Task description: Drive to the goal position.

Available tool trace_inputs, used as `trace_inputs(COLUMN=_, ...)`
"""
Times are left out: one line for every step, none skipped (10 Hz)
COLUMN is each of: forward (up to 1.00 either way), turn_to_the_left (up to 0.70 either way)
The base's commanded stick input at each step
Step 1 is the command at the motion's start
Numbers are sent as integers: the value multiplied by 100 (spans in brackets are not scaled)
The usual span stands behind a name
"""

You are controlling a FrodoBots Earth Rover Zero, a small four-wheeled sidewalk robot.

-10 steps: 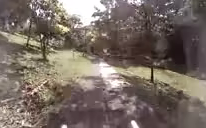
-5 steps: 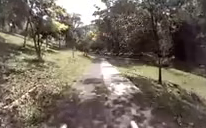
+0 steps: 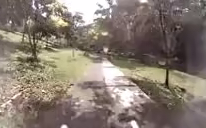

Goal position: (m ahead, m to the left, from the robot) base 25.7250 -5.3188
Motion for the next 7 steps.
trace_inputs(forward=85, turn_to_the_left=0)
trace_inputs(forward=85, turn_to_the_left=0)
trace_inputs(forward=85, turn_to_the_left=0)
trace_inputs(forward=85, turn_to_the_left=0)
trace_inputs(forward=85, turn_to_the_left=0)
trace_inputs(forward=85, turn_to_the_left=0)
trace_inputs(forward=85, turn_to_the_left=0)
